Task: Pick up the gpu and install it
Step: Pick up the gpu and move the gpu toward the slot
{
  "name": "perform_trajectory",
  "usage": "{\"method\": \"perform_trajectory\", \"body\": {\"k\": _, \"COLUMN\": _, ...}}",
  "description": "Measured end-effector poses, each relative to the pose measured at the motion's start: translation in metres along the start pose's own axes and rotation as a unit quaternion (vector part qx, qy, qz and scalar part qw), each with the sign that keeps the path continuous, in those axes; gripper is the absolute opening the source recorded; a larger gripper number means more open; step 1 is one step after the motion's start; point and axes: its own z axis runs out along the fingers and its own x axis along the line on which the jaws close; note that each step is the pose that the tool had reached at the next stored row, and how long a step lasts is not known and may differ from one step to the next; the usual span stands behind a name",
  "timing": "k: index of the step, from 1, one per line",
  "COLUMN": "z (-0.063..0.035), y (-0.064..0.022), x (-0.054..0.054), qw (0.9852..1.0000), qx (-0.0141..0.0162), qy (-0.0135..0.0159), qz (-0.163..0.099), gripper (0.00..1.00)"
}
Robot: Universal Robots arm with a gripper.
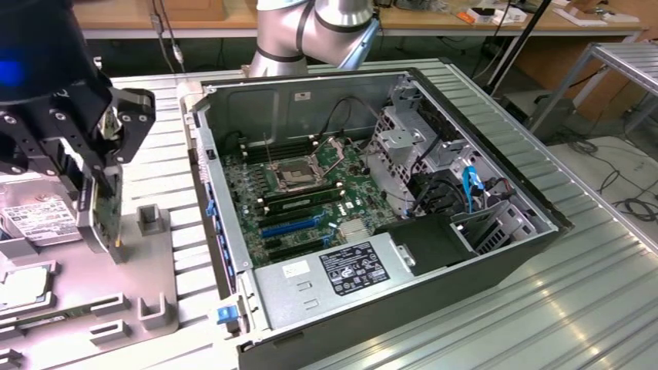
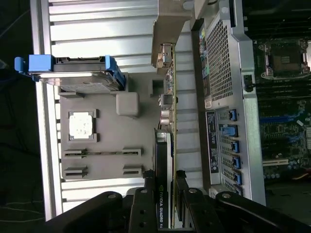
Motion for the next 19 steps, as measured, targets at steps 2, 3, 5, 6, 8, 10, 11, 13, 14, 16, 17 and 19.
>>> {"method": "perform_trajectory", "body": {"k": 2, "z": -0.0086, "y": 0.0006, "x": 0.001, "qw": 1.0000, "qx": -0.0003, "qy": -0.0003, "qz": 0.000, "gripper": 0.27}}
{"method": "perform_trajectory", "body": {"k": 3, "z": -0.0086, "y": 0.0006, "x": 0.000, "qw": 1.0000, "qx": -0.0003, "qy": -0.0003, "qz": 0.000, "gripper": 0.27}}
{"method": "perform_trajectory", "body": {"k": 5, "z": -0.0084, "y": 0.0014, "x": -0.010, "qw": 1.0000, "qx": -0.0002, "qy": 0.0000, "qz": 0.000, "gripper": 0.27}}
{"method": "perform_trajectory", "body": {"k": 6, "z": -0.0083, "y": 0.0018, "x": -0.015, "qw": 1.0000, "qx": -0.0002, "qy": 0.0001, "qz": 0.000, "gripper": 0.27}}
{"method": "perform_trajectory", "body": {"k": 8, "z": -0.0079, "y": 0.0031, "x": -0.029, "qw": 1.0000, "qx": -0.0003, "qy": 0.0001, "qz": 0.000, "gripper": 0.27}}
{"method": "perform_trajectory", "body": {"k": 10, "z": -0.0077, "y": 0.0040, "x": -0.036, "qw": 1.0000, "qx": -0.0002, "qy": 0.0001, "qz": 0.000, "gripper": 0.27}}
{"method": "perform_trajectory", "body": {"k": 11, "z": -0.0075, "y": 0.0045, "x": -0.040, "qw": 1.0000, "qx": -0.0002, "qy": 0.0001, "qz": 0.000, "gripper": 0.27}}
{"method": "perform_trajectory", "body": {"k": 13, "z": -0.0073, "y": 0.0054, "x": -0.046, "qw": 1.0000, "qx": -0.0002, "qy": 0.0001, "qz": 0.000, "gripper": 0.27}}
{"method": "perform_trajectory", "body": {"k": 14, "z": -0.0073, "y": 0.0058, "x": -0.049, "qw": 1.0000, "qx": -0.0002, "qy": 0.0001, "qz": 0.000, "gripper": 0.27}}
{"method": "perform_trajectory", "body": {"k": 16, "z": -0.0071, "y": 0.0065, "x": -0.055, "qw": 1.0000, "qx": -0.0002, "qy": 0.0001, "qz": 0.000, "gripper": 0.27}}
{"method": "perform_trajectory", "body": {"k": 17, "z": -0.0070, "y": 0.0069, "x": -0.058, "qw": 1.0000, "qx": -0.0003, "qy": 0.0001, "qz": 0.000, "gripper": 0.27}}
{"method": "perform_trajectory", "body": {"k": 19, "z": -0.0069, "y": 0.0074, "x": -0.063, "qw": 1.0000, "qx": -0.0002, "qy": 0.0001, "qz": 0.000, "gripper": 0.27}}
